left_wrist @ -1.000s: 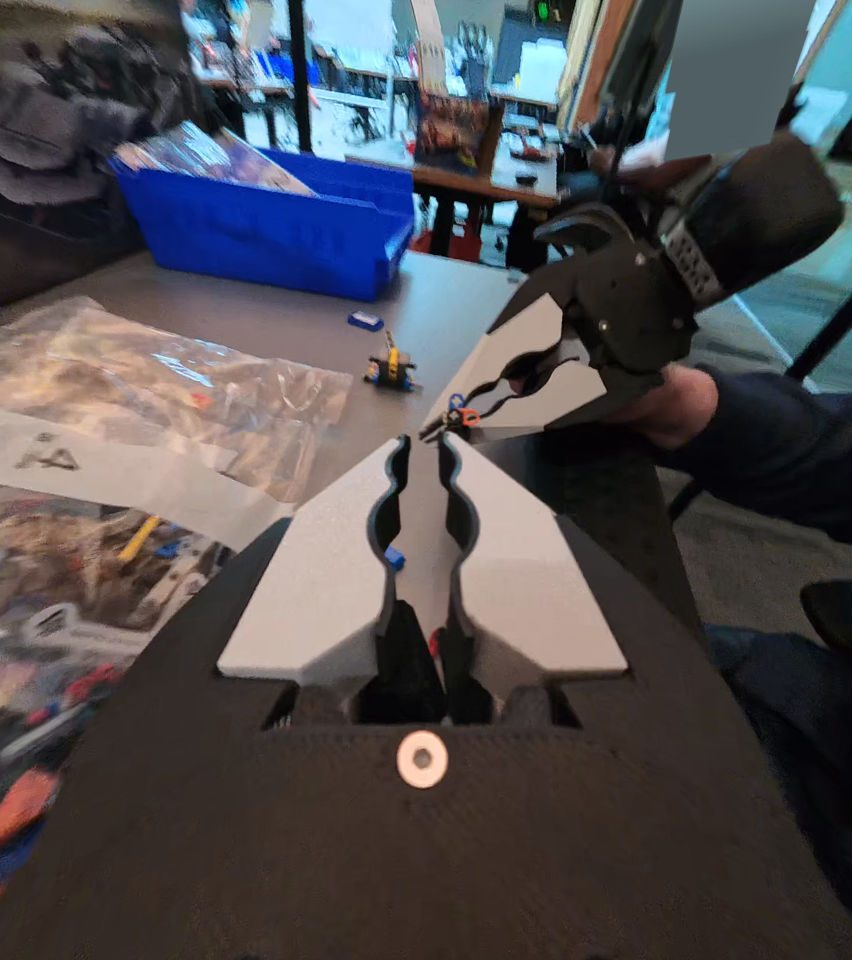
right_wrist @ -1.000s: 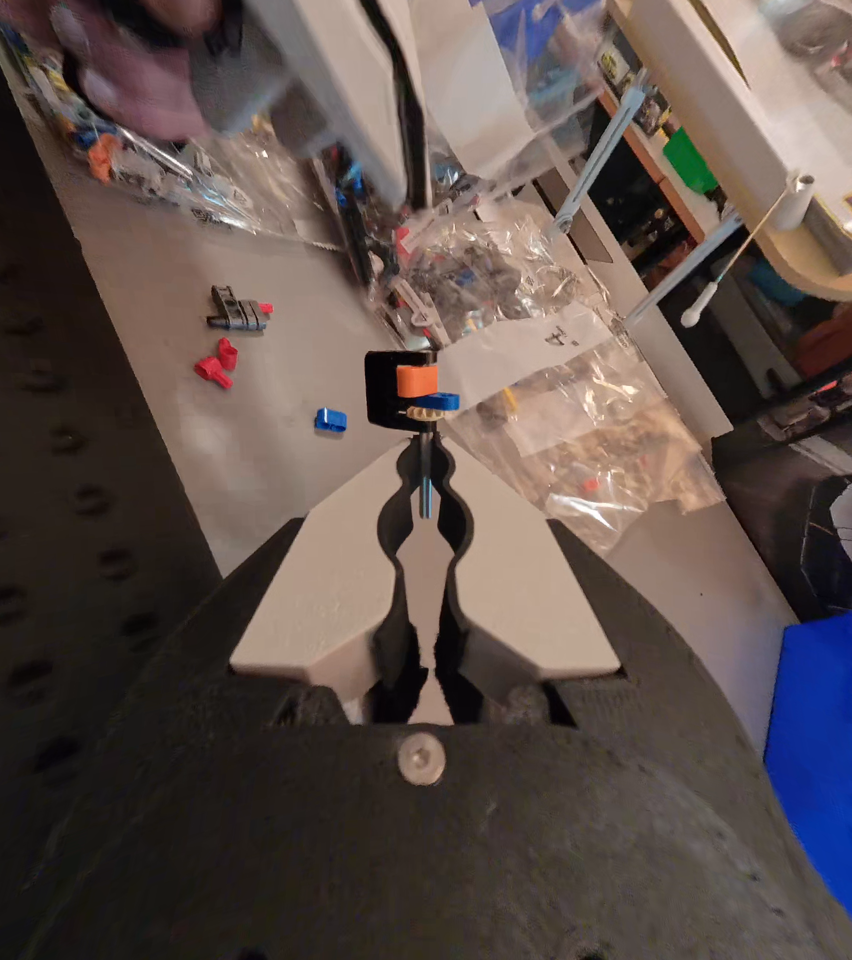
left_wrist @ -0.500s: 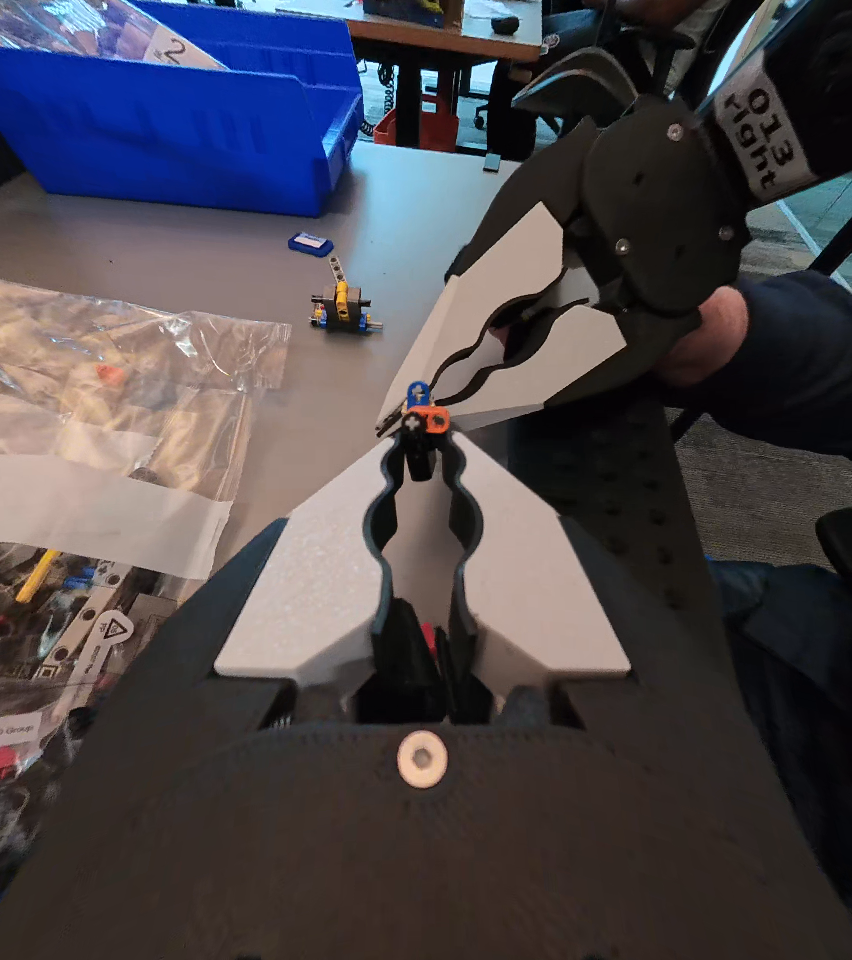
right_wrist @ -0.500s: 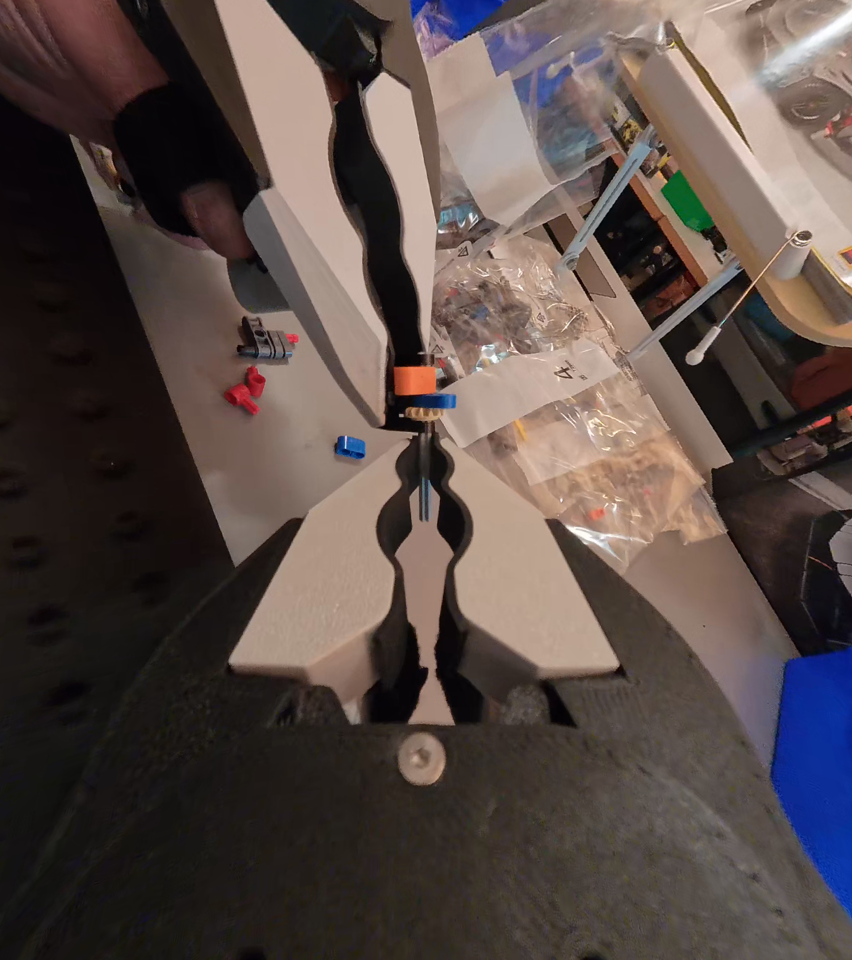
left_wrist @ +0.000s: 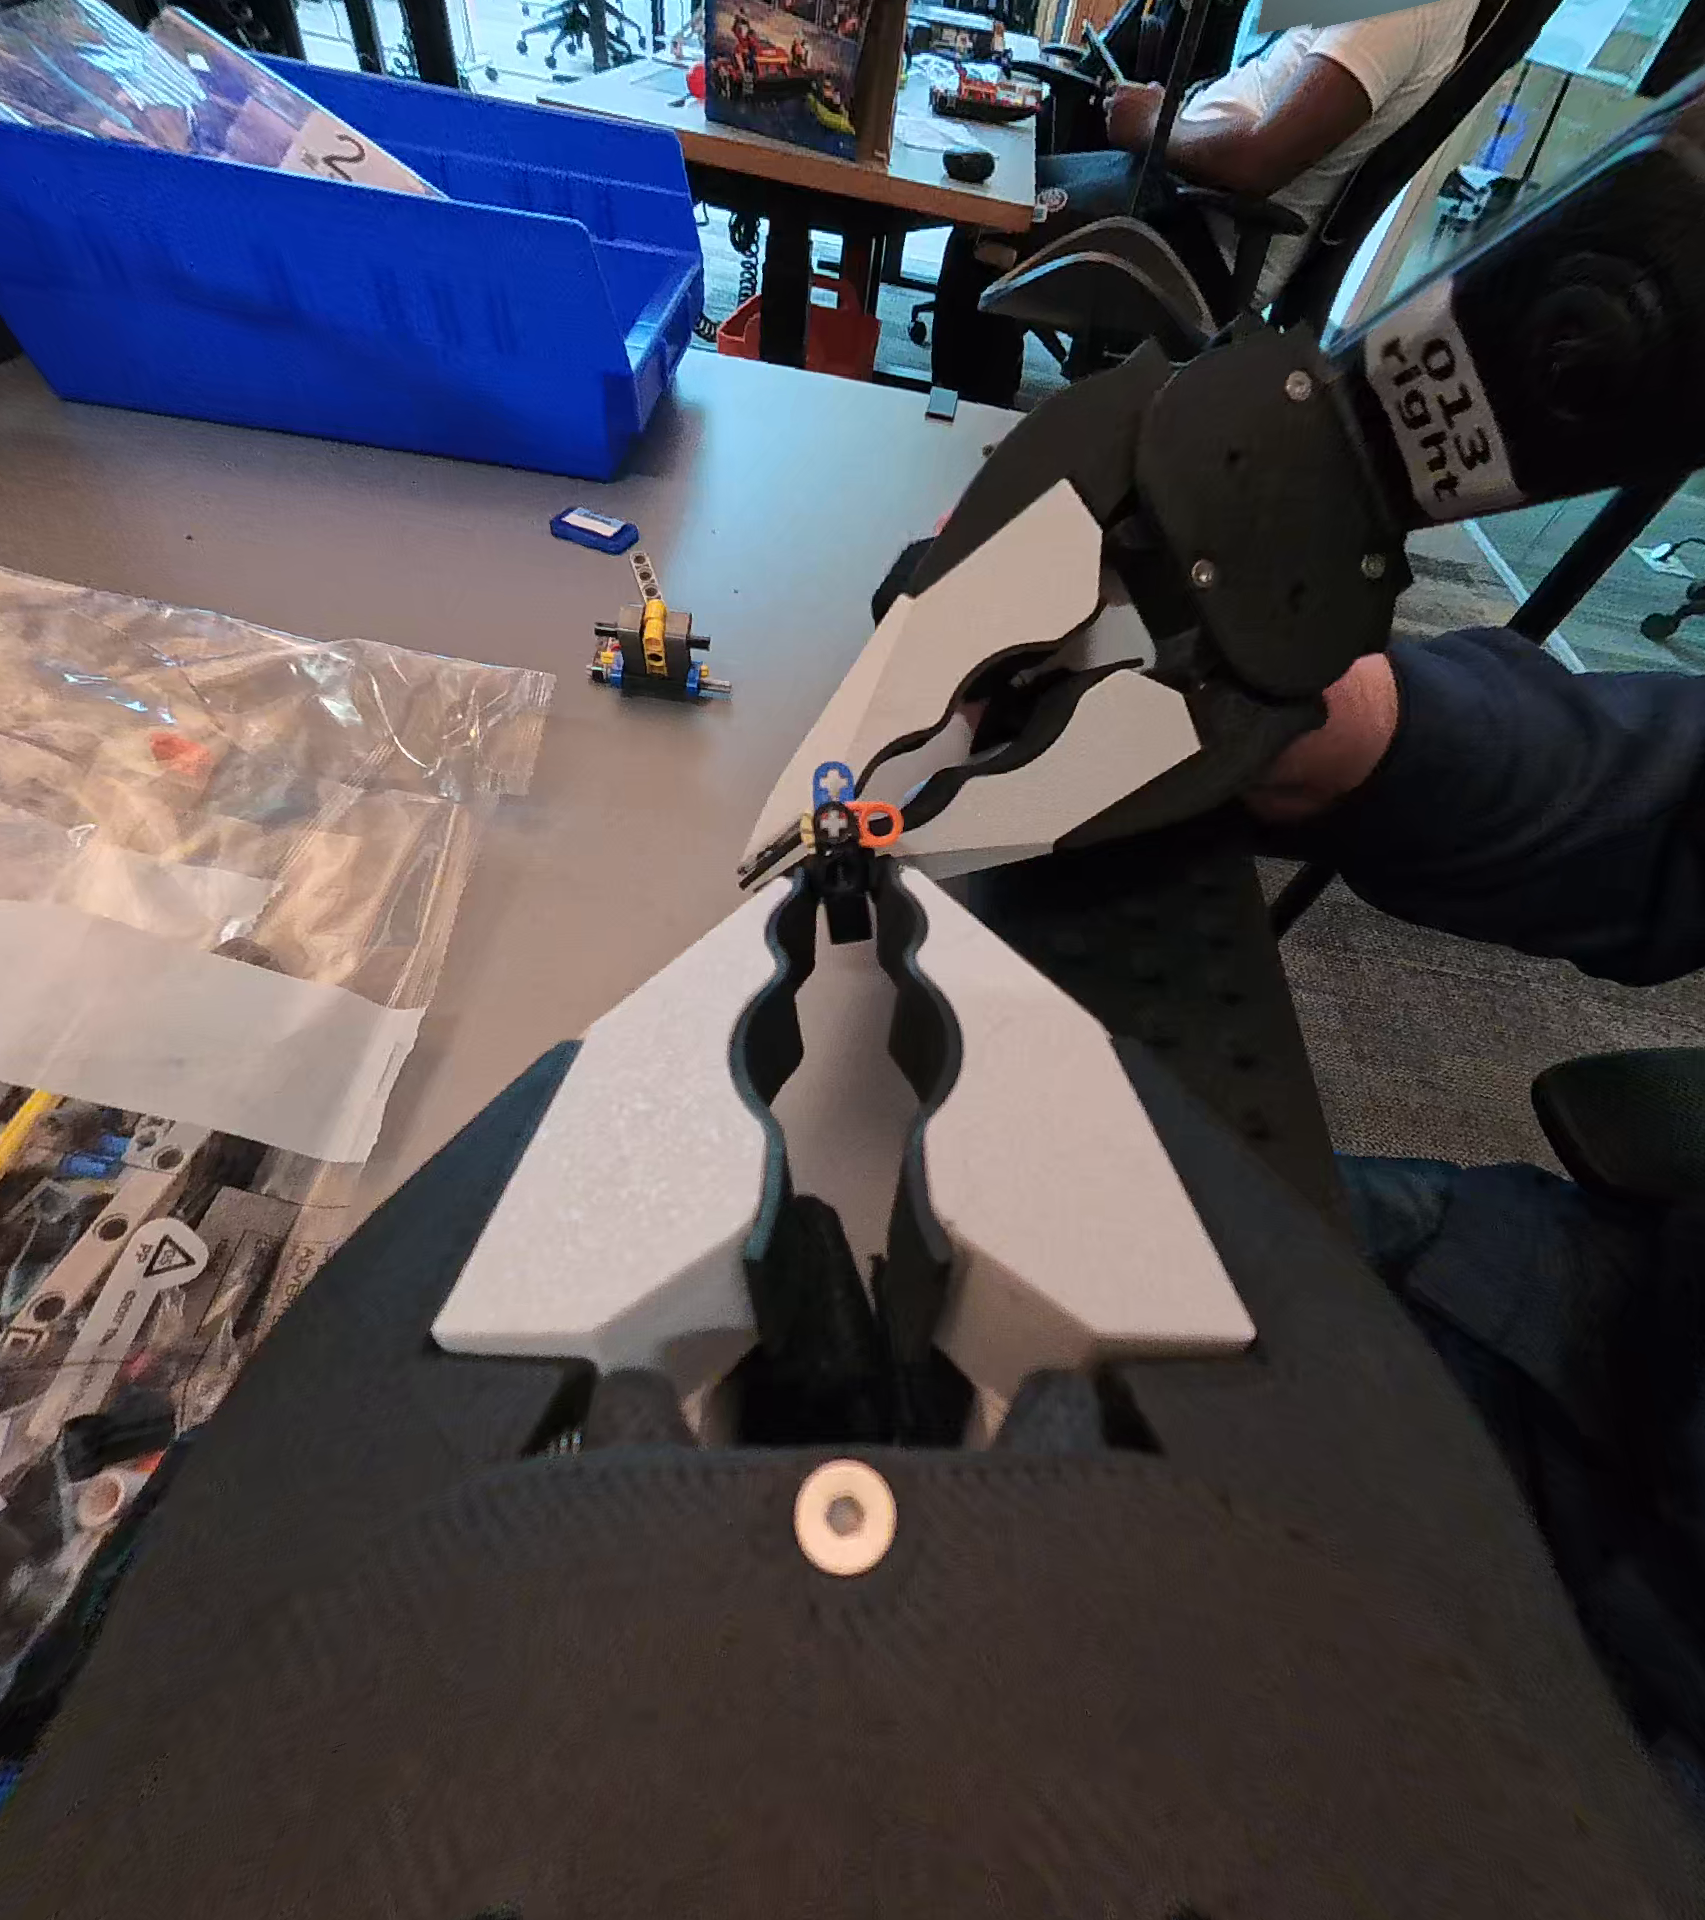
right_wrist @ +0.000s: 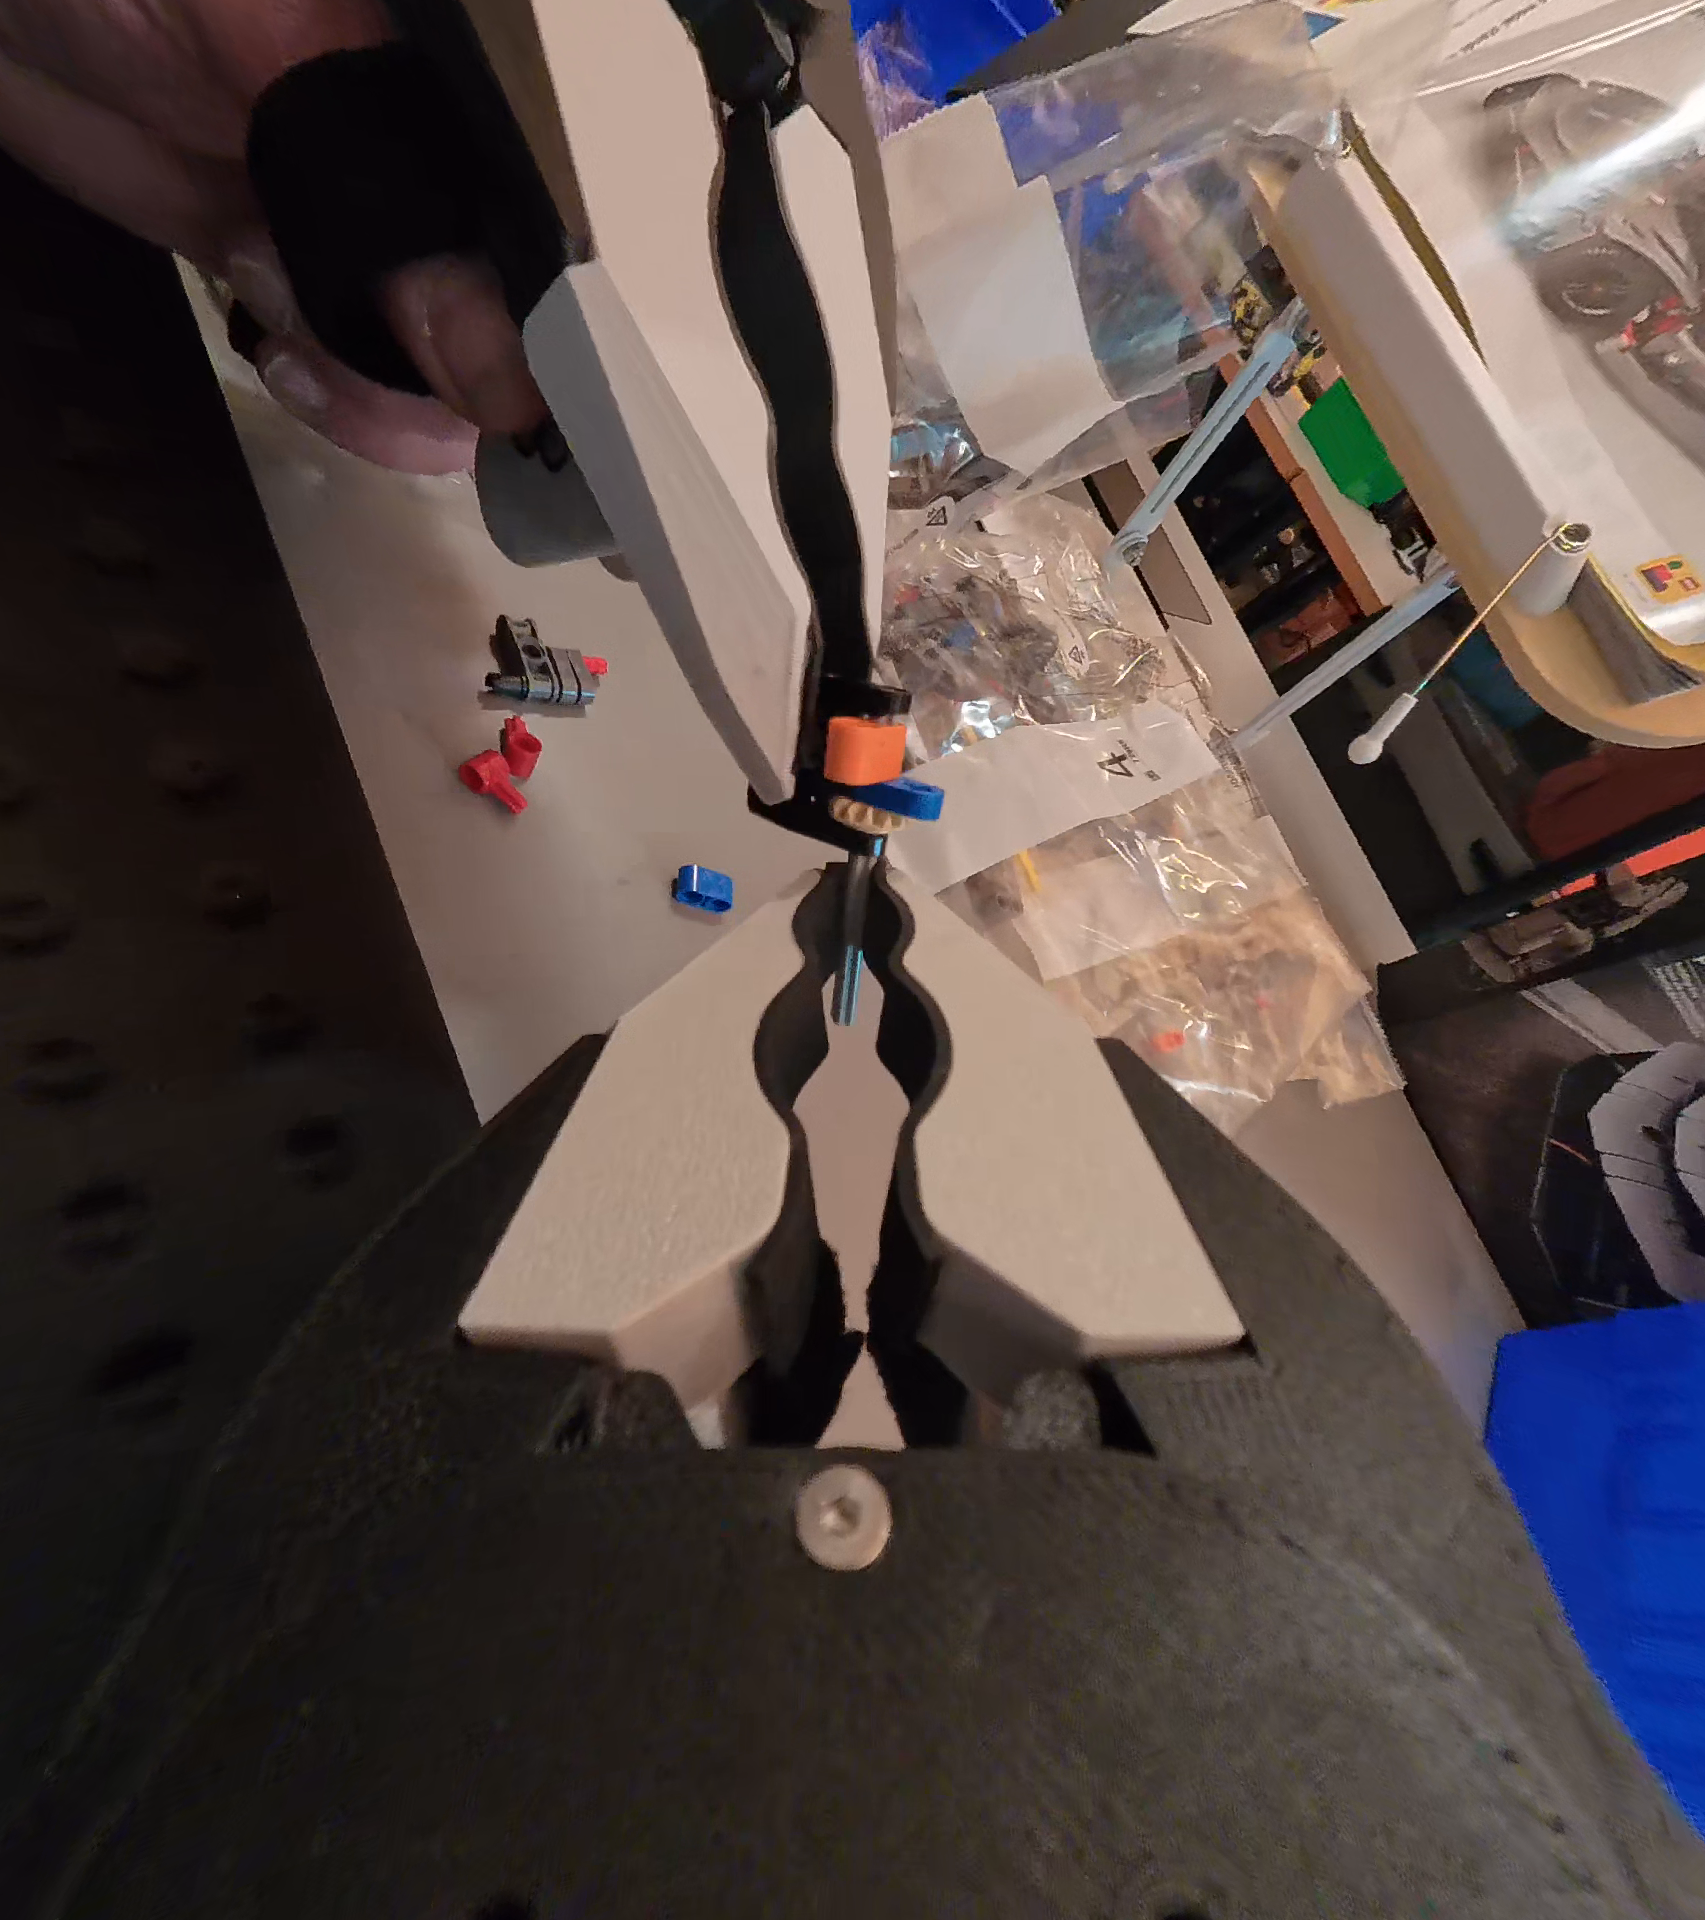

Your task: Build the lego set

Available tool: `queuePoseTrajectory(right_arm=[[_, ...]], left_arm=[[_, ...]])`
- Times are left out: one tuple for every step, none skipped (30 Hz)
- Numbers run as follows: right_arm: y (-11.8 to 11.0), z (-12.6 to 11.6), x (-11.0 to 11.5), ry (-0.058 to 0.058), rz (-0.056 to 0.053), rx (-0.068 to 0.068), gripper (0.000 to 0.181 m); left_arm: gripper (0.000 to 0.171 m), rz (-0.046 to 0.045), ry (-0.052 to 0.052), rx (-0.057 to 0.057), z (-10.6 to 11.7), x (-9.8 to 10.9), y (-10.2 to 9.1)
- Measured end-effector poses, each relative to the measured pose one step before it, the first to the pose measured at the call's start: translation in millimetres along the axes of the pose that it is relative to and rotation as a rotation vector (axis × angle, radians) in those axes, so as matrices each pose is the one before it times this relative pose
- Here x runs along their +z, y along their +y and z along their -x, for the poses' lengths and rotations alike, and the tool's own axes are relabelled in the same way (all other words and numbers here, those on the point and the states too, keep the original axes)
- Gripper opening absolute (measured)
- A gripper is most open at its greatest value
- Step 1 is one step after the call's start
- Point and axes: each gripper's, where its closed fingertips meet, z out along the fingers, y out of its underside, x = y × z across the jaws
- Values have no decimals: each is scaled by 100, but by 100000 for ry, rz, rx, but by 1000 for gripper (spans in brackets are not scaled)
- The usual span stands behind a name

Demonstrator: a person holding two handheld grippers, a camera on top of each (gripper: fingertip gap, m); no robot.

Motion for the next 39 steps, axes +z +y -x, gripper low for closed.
queuePoseTrajectory(right_arm=[[-70, 65, -82, -508, -686, 844, 2], [-205, 38, -145, -1949, -2244, 2978, 2], [176, 52, 16, -1151, 596, 1233, 2], [166, -24, 16, -599, 496, 1349, 3], [-194, 94, -32, -1822, -1757, 2041, 2], [0, 91, 30, -1456, -250, 1518, 2], [-39, 3, -67, -779, -763, 1542, 2], [-20, 5, -19, -31, -160, 605, 2], [100, 44, 99, -683, 559, 1087, 3], [14, 17, 36, -586, -27, 531, 3], [-39, 24, -20, -25, -192, -403, 2], [82, 13, 47, -343, 354, 251, 2], [160, -42, 81, -515, 803, 930, 2], [8, -107, 45, -271, 100, 1302, 2], [-45, -165, 2, 623, -133, 355, 1], [168, -116, 82, 1086, 1157, -660, 1], [219, -148, 86, 1882, 1531, -1547, 1], [11, -190, 4, 1927, 296, -995, 1], [-91, -44, -33, -46, -523, 690, 1], [5, -122, -26, 159, -251, 755, 1], [23, -109, 0, 550, 112, -179, 1], [-95, 19, -16, 310, -356, -911, 1], [-146, 138, -6, -165, -570, -1267, 1], [39, 109, 86, 472, 654, -1966, 1], [246, 45, 160, 890, 2037, -2375, 1], [51, 109, 96, 137, 720, -1515, 1], [-156, 133, 3, -224, -517, -994, 1], [-15, 20, 11, 509, 255, -1107, 1], [62, 47, 59, 399, 759, -1176, 1], [-127, 159, 1, -129, -203, -1331, 1], [-169, 113, -25, 456, -390, -1878, 1], [299, -72, 91, 1468, 2323, -1646, 1], [93, 37, 77, 454, 888, -945, 1], [32, -86, 19, 964, 562, -801, 1], [-65, -59, -50, 545, -342, -243, 1], [-190, -84, -76, 308, -1267, 901, 1], [40, 35, 21, -588, 236, 454, 1], [116, 62, 80, -589, 552, 470, 1], [-59, -14, 5, -354, -542, 1358, 1]], left_arm=[[11, -696, 231, 71, -116, -74, -138], [11, -922, 254, 310, -164, -111, -165], [10, 104, -140, -354, 21, -11, 65], [6, -537, -359, -551, 179, -133, 3], [6, -1171, 321, 170, -47, -181, -159], [6, 468, -1251, 1628, -2, -22, -7], [6, -526, 323, -111, -28, 30, -32], [6, -770, 896, -1347, 47, -11, -68], [6, 613, -517, 483, 67, 8, 85], [5, -125, -316, 397, 0, -6, -25], [6, -188, 238, -113, -13, -22, -40], [6, 421, -101, 2, 62, 61, 109], [6, 1203, -273, 316, 138, 128, 205], [6, 175, -92, 1063, 126, 35, 3], [6, 450, 342, 930, 63, 47, 10], [7, 1751, 216, 587, 89, 140, 272], [8, 1245, -283, -429, 152, 149, 266], [9, 163, -716, 1099, 24, 36, -13], [11, -187, -1303, 2813, -32, -61, -140], [12, -256, -2376, 2711, 138, -53, -104], [15, -105, -1463, 1506, 49, 12, -57], [18, 185, -158, 715, -91, 48, -19], [21, 638, -722, 480, 49, 87, 81], [25, 952, -1327, 440, 158, 99, 131], [28, -91, 48, 320, -48, 60, -57], [28, -222, 341, 647, -115, 48, -68], [29, 932, -575, 883, -8, 111, 109], [30, 1138, -1005, 1050, 29, 161, 117], [33, 1486, -109, 1461, -163, 196, 140], [34, 2131, -925, 1830, -51, 240, 264], [32, 2213, -1384, 1542, 38, 233, 287], [29, 351, -852, 860, 0, 105, -25], [28, 943, -111, 892, -86, 86, 79], [20, 107, 887, 493, -164, 15, 27], [16, -557, -680, -31, 50, -110, -100], [16, -751, -1043, 859, 46, -147, -212], [16, 595, -1376, 652, 33, 17, 31], [15, 792, -1244, 715, 41, 39, 86], [15, -395, -680, 6, 44, -76, -93]])
